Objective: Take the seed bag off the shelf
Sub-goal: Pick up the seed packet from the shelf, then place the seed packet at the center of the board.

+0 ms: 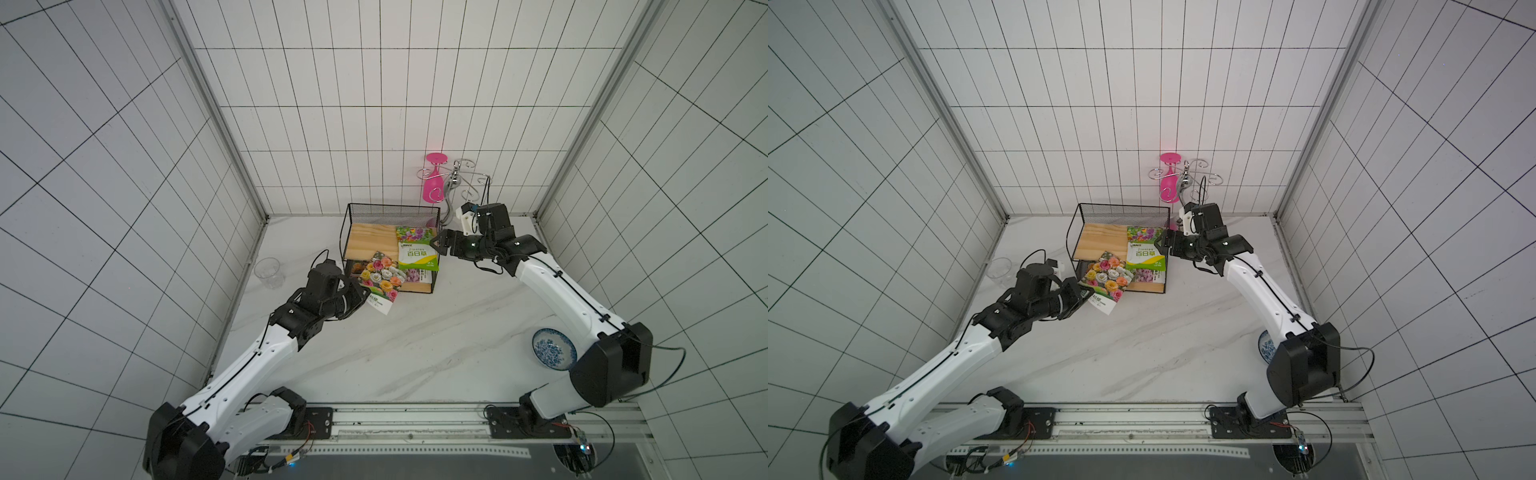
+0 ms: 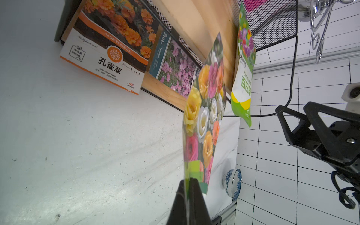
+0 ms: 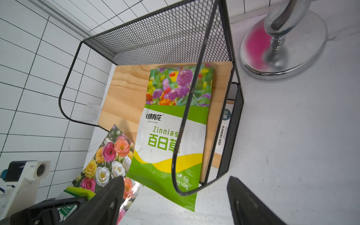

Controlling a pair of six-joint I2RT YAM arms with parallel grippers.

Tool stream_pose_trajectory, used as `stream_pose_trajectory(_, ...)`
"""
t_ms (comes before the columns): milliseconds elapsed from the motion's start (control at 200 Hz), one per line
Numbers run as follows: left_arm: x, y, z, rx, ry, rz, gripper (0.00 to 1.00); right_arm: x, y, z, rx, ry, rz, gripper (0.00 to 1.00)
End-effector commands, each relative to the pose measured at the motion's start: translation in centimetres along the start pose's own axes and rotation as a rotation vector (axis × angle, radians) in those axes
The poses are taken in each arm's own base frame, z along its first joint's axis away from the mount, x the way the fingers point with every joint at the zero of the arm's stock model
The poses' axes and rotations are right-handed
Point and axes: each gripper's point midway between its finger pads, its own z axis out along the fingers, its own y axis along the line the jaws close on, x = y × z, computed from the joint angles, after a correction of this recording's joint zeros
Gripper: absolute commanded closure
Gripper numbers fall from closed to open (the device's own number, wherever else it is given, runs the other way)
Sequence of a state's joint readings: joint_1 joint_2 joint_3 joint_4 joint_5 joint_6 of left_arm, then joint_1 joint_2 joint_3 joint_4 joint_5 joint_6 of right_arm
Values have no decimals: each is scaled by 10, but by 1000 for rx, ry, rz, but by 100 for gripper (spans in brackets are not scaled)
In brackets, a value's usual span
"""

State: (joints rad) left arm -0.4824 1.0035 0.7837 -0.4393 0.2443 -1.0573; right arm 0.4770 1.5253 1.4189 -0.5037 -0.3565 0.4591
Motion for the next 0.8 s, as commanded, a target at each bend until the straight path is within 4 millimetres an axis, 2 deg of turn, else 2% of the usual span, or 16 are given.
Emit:
stream_pose_trajectory(0, -2, 10, -16, -19, -39, -26, 100, 3, -4, -7, 12, -2, -3, 13)
stream_pose_trajectory(220, -18, 25, -32, -59, -137, -89, 100, 0, -1, 1, -3, 12, 9, 13)
stream_pose_trajectory(560, -17, 90, -72, -184, -215, -166, 100, 4, -6, 7, 5, 26, 28, 13)
stream_pose_trajectory(660, -13, 110, -70, -202, -221, -200, 100, 3, -6, 11, 2, 28, 31, 13)
stream_pose_trajectory(795, -22, 126, -60, -206, -233, -248, 100, 1, -5, 16, 0, 32, 28, 13)
